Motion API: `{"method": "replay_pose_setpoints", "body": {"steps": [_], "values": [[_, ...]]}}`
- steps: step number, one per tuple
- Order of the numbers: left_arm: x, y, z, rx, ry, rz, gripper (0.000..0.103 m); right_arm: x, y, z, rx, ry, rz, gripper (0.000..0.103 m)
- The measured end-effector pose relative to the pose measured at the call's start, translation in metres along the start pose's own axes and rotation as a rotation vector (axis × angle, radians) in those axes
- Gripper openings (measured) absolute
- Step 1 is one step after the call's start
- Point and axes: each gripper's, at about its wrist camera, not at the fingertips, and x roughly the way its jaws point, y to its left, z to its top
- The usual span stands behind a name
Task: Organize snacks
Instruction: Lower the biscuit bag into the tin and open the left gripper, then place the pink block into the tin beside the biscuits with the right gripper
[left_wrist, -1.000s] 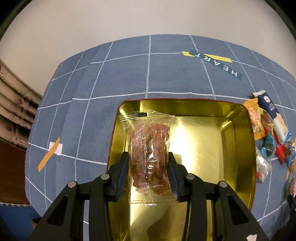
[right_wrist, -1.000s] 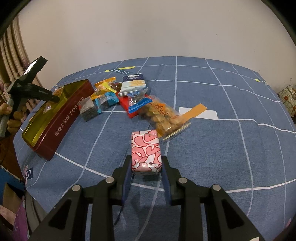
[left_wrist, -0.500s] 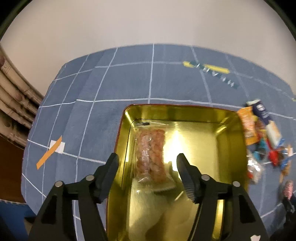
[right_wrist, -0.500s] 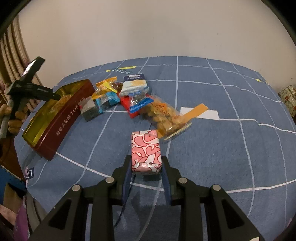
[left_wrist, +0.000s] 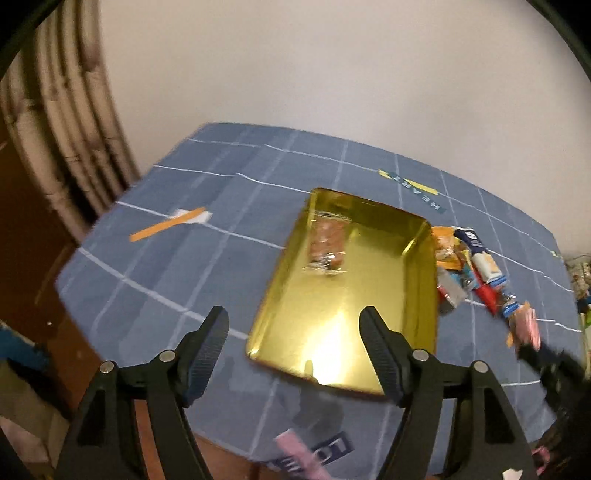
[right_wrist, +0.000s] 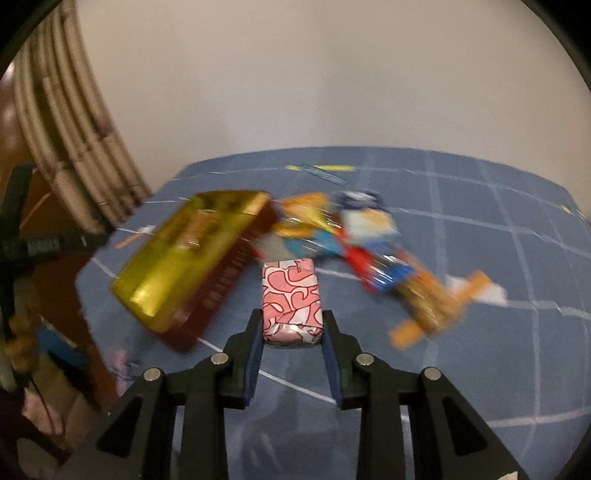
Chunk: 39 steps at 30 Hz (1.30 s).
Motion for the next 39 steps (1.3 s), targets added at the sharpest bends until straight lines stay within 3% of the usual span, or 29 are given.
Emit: {"method": "replay_pose_setpoints", "body": {"steps": [4, 9, 17, 25, 30, 32, 39], "values": [[-0.009, 0.020, -0.012, -0.073, -0.008, -0.011, 0.075, 0.024, 0.046, 0.036, -0.081, 0.016, 0.105, 0.030], [0.000, 0.036, -0.014, -0.098, -0.009, 0.023, 0.075, 0.068, 0.084, 0.070, -0.123, 0.065, 0.162, 0.030], [0.013, 0.049, -0.015, -0.122, 0.035, 0.026, 0.076, 0.146, 0.113, 0.090, -0.159, 0.194, 0.099, 0.030], [0.015, 0.044, -0.015, -0.084, 0.042, 0.013, 0.078, 0.184, 0.116, 0.097, -0.143, 0.241, 0.069, 0.031], [0.016, 0.041, -0.017, -0.068, 0.049, 0.011, 0.079, 0.193, 0.116, 0.102, -0.116, 0.232, 0.086, 0.034], [0.017, 0.039, -0.018, -0.057, 0.055, 0.009, 0.079, 0.188, 0.112, 0.105, -0.100, 0.208, 0.114, 0.039], [0.012, 0.033, -0.019, -0.035, 0.035, 0.016, 0.079, 0.123, 0.075, 0.097, -0.140, 0.100, 0.158, 0.042]]}}
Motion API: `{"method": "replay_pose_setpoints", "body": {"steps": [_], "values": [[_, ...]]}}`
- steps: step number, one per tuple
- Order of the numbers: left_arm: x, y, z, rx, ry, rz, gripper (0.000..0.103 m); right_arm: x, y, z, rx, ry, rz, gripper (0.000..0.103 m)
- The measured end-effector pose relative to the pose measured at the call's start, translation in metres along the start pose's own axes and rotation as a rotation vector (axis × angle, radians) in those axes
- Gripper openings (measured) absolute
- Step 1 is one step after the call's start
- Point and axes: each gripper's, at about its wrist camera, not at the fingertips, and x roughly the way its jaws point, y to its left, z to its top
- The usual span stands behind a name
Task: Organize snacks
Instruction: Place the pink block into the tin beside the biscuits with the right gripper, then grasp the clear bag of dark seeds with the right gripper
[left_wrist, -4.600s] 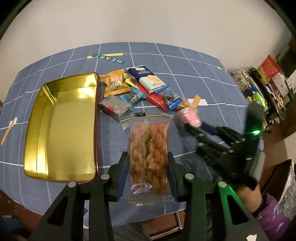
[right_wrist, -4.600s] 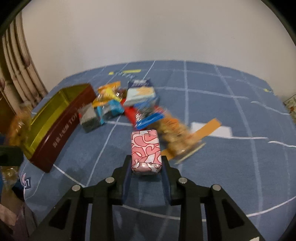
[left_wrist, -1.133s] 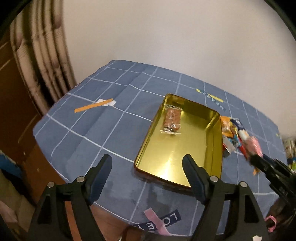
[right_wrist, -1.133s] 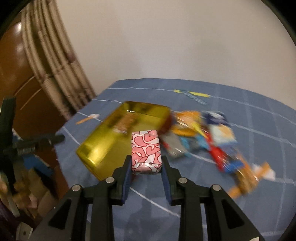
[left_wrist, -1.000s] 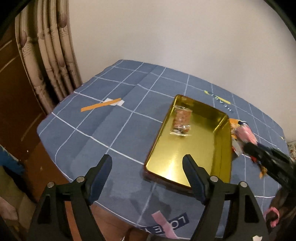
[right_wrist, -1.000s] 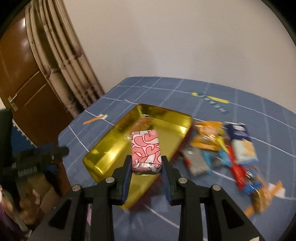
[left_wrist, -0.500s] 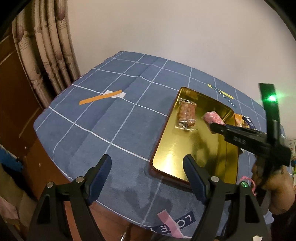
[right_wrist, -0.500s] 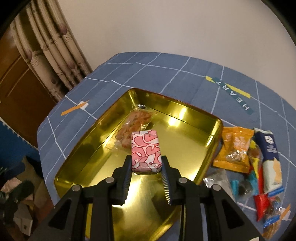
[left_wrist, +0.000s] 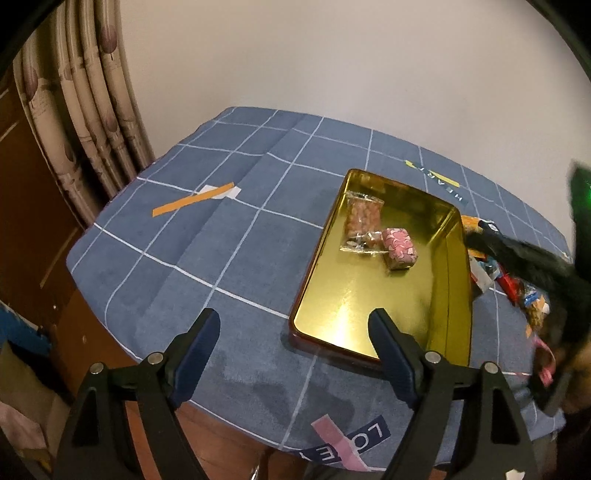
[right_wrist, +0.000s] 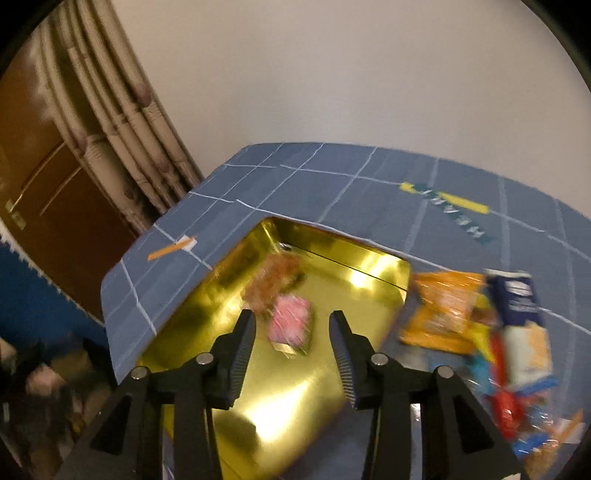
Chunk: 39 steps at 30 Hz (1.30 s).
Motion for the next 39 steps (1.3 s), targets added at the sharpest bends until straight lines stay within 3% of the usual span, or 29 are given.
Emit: {"method": "replay_pose_setpoints", "body": {"steps": [3, 9, 21, 28, 32, 35, 39], "values": [[0.000, -0.005, -0.001, 0.011, 0.001, -0.007, 0.080, -0.020, -0.017, -0.025, -0.108, 0.046, -0.086, 0.042], [0.005, -0.017, -0.006, 0.059, 0.024, -0.002, 0.080, -0.014, -0.038, -0.043, -0.164, 0.115, -0.150, 0.042], [0.012, -0.020, -0.010, 0.081, 0.058, -0.011, 0.080, 0.037, -0.029, -0.026, -0.306, 0.176, -0.196, 0.046], [0.011, -0.024, -0.011, 0.097, 0.053, -0.006, 0.080, 0.060, -0.038, -0.016, -0.335, 0.270, -0.198, 0.045], [0.013, -0.024, -0.011, 0.093, 0.061, -0.005, 0.080, 0.064, -0.035, -0.018, -0.343, 0.277, -0.165, 0.045], [0.012, -0.025, -0.010, 0.098, 0.058, -0.001, 0.080, 0.065, -0.030, -0.024, -0.353, 0.288, -0.187, 0.035], [0.007, -0.028, -0.010, 0.113, 0.036, -0.004, 0.080, 0.031, -0.023, -0.042, -0.327, 0.235, -0.197, 0.035]]}}
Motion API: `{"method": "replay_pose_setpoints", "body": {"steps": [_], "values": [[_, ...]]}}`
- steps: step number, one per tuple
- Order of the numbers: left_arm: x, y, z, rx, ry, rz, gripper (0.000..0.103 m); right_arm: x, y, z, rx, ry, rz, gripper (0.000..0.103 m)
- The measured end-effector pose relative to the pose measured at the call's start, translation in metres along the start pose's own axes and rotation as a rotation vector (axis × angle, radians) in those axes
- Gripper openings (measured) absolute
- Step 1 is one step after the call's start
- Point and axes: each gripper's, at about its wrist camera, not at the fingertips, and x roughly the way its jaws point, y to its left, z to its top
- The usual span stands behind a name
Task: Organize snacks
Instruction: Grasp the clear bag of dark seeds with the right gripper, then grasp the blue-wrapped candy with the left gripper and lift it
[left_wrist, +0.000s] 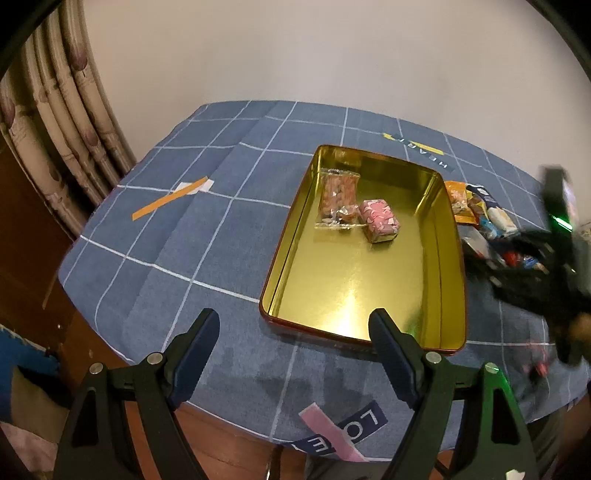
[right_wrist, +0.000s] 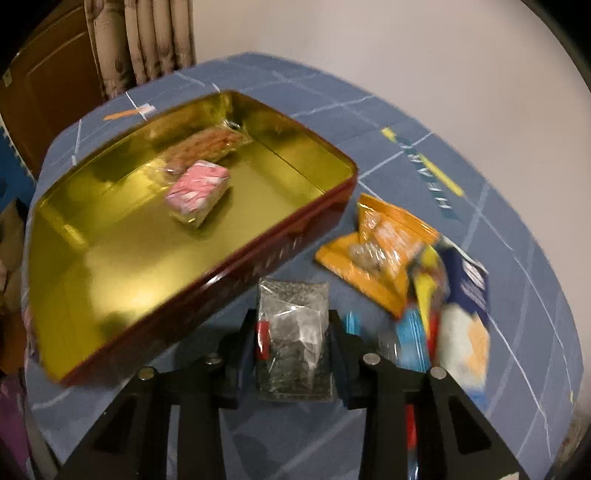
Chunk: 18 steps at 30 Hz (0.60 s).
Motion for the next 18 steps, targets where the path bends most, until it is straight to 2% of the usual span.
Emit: {"method": "replay_pose_setpoints", "body": {"steps": [2, 6, 8, 10, 12, 14, 18], "values": [[-0.005, -0.002, -0.001, 0.009, -0.019, -0.019, 0.080, -0.034, 0.000, -0.030, 0.082, -0.067, 0.023, 0.035], [-0.016, -0.019, -0.003, 0.086, -0.052, -0.092, 0.080, -0.075, -0.014, -0.101, 0.247, -0.091, -0.053, 0.035], [-0.024, -0.033, -0.003, 0.140, -0.062, -0.157, 0.080, -0.087, -0.030, -0.132, 0.331, -0.080, -0.097, 0.035], [-0.035, -0.049, -0.002, 0.178, -0.072, -0.257, 0.080, -0.095, -0.052, -0.162, 0.437, -0.077, -0.134, 0.035], [-0.041, -0.066, 0.002, 0.216, -0.067, -0.332, 0.080, -0.097, -0.068, -0.181, 0.505, -0.078, -0.157, 0.035], [-0.043, -0.093, 0.010, 0.293, -0.066, -0.375, 0.080, -0.098, -0.078, -0.198, 0.563, -0.079, -0.169, 0.035], [-0.023, -0.145, 0.033, 0.375, -0.026, -0.449, 0.080, -0.096, -0.080, -0.213, 0.573, -0.079, -0.176, 0.035]]}}
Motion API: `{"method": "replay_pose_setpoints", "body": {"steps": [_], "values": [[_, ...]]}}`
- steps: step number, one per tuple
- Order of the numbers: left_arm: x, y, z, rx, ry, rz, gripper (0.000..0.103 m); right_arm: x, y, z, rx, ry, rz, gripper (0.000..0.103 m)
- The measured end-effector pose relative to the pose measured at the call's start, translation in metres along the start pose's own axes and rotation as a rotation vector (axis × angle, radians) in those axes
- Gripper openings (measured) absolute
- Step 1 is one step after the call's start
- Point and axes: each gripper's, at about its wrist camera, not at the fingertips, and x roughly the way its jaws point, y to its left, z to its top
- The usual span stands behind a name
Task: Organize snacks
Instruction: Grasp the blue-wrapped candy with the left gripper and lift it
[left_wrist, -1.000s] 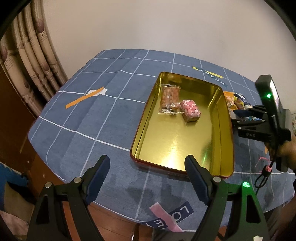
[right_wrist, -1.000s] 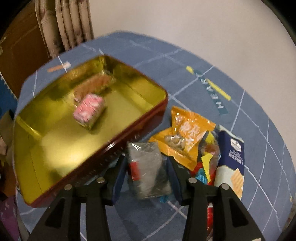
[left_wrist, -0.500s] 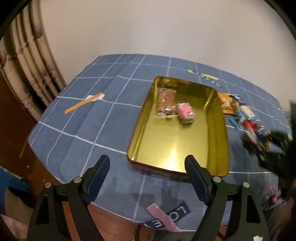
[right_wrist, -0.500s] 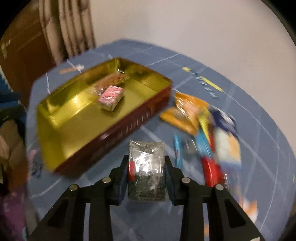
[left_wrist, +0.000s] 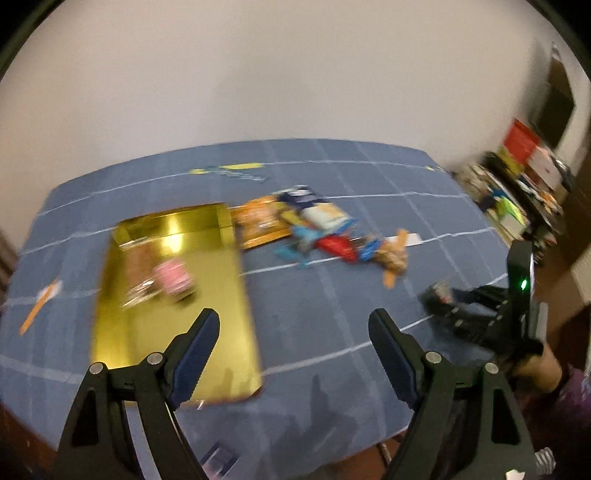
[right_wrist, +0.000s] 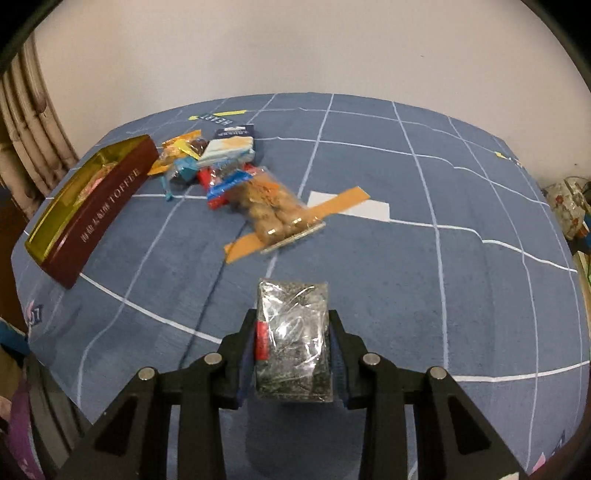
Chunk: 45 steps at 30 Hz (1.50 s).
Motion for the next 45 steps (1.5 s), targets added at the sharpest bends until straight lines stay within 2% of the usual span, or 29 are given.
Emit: {"method": "replay_pose_setpoints", "body": {"steps": [4, 8, 9, 10, 11, 13, 16, 22, 25, 29, 31, 38, 45], "values": [[0.060, -0.018, 0.030, 0.084, 0.101, -0.046, 0.080, -0.004, -0.010, -0.001, 0.012, -0.010, 0.019, 0.035], [0.112, -0.026, 0.044, 0.157, 0.178, -0.051, 0.077, -0.001, -0.023, -0.003, 0.080, 0.003, 0.050, 0.035], [0.120, -0.025, 0.044, 0.164, 0.192, -0.032, 0.072, -0.001, -0.026, -0.004, 0.096, 0.002, 0.065, 0.035], [0.128, -0.024, 0.045, 0.172, 0.208, -0.023, 0.060, -0.001, -0.028, -0.004, 0.103, 0.001, 0.072, 0.035], [0.138, -0.022, 0.047, 0.181, 0.232, -0.027, 0.052, 0.000, -0.029, -0.004, 0.107, 0.000, 0.076, 0.035], [0.157, -0.017, 0.051, 0.184, 0.281, -0.001, 0.049, 0.001, -0.029, -0.003, 0.110, 0.002, 0.084, 0.035], [0.173, -0.010, 0.054, 0.196, 0.320, 0.008, 0.049, 0.004, -0.030, -0.004, 0.117, 0.005, 0.101, 0.036], [0.183, 0.001, 0.062, 0.177, 0.325, 0.004, 0.048, 0.004, -0.030, -0.004, 0.112, 0.002, 0.110, 0.036], [0.192, -0.002, 0.064, 0.177, 0.350, 0.017, 0.033, 0.004, -0.030, -0.004, 0.109, 0.002, 0.109, 0.036], [0.189, -0.006, 0.061, 0.164, 0.312, 0.073, 0.025, 0.004, -0.029, -0.004, 0.100, -0.002, 0.103, 0.036], [0.182, -0.009, 0.055, 0.142, 0.297, 0.091, 0.024, 0.004, -0.028, -0.005, 0.096, -0.006, 0.100, 0.036], [0.122, -0.012, 0.034, -0.014, 0.233, 0.028, 0.024, 0.004, -0.029, -0.007, 0.096, -0.021, 0.098, 0.036], [0.072, -0.020, 0.018, -0.079, 0.172, 0.080, 0.024, 0.003, -0.024, -0.009, 0.081, -0.040, 0.062, 0.036]]}}
